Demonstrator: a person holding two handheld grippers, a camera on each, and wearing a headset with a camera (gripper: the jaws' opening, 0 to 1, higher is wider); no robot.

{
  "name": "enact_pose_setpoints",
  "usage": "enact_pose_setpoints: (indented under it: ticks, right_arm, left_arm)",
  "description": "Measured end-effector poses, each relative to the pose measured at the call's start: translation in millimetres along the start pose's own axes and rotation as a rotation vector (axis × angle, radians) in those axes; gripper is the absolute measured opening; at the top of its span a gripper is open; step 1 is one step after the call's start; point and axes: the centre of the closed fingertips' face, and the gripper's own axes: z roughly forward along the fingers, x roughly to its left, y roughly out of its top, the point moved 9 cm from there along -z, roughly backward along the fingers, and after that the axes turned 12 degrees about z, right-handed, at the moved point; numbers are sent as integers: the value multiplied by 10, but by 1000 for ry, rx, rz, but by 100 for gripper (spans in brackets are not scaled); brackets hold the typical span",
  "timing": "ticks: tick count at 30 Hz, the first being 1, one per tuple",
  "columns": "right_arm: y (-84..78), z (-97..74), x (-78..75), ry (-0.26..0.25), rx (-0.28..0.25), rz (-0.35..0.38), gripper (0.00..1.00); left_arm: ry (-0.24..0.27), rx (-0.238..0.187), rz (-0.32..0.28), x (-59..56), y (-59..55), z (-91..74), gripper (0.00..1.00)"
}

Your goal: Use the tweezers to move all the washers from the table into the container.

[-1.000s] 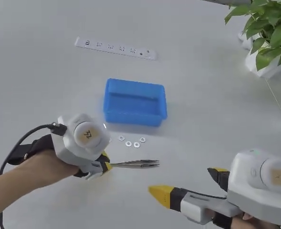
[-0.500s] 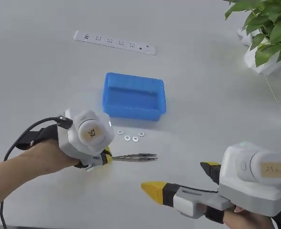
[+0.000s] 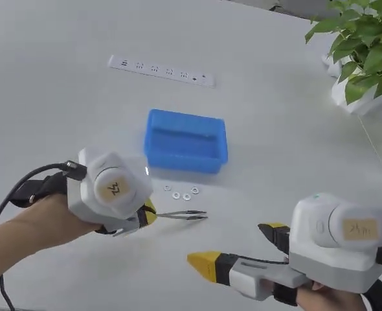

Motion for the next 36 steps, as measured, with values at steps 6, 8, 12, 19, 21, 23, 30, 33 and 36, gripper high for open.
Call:
enact_pose_setpoints:
  ticks: [6,8,12,19,21,23,30,33,36]
  right_arm:
    - [-2,-26,44,8,-11,-6,84]
    - [-5,-31,63,8,-14,-9,84]
    - [-12,-25,113,14,-12,-33,82]
    - [-62,34,269,78,31,-111,61]
    - [-76,81,288,94,40,-122,56]
    - [-78,139,299,126,49,-121,48]
    - [94,379,376,203,69,-245,27]
    - [226,509,476,283,81,-289,26]
    - [396,626,566,319,79,-398,26]
  left_arm:
    - [31,-42,-18,-49,118,-160,0]
    - [43,-54,-9,-99,144,-196,0]
    - [55,-63,-5,-159,175,-259,0]
    - [100,-127,-42,-167,263,-431,0]
    - [104,-136,-45,-159,277,-469,0]
    - [129,-147,-38,-148,292,-505,0]
    - [123,-133,-21,-123,255,-640,0]
    - [111,-139,-14,-103,263,-697,0]
    - [99,-147,10,-59,304,-750,0]
